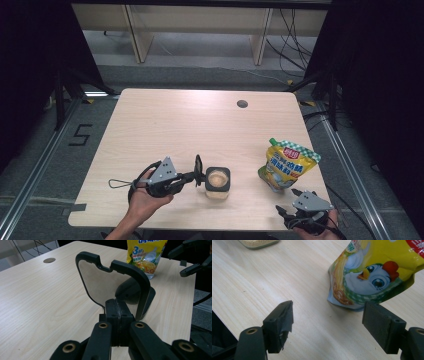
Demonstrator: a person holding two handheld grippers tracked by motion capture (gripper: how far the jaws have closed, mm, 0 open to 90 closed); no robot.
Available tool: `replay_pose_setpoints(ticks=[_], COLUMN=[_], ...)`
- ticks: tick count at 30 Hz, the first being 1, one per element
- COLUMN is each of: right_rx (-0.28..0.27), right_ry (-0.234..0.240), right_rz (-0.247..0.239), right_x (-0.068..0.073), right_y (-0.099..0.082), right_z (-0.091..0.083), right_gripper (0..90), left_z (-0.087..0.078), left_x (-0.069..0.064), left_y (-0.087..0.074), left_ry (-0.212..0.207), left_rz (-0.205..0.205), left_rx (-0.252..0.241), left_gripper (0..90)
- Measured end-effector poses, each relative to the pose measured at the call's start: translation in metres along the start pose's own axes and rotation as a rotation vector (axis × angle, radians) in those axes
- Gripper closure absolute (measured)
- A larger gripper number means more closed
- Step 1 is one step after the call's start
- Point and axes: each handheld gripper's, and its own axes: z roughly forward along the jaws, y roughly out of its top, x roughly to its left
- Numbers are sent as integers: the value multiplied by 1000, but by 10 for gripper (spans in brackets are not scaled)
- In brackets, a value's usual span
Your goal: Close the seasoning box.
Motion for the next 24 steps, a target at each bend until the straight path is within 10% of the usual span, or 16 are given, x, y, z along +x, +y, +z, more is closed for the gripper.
replay_pose_setpoints(ticks=[24], right_rx=[-7], right_ry=[-10], right_rz=[4], right_x=[-2], right_y=[-1], right_z=[-2], right_gripper=[258], left_z=[22], left_x=[-14], left_y=[13], left_ry=[-51], left_rz=[13], left_rx=[12], left_gripper=[889])
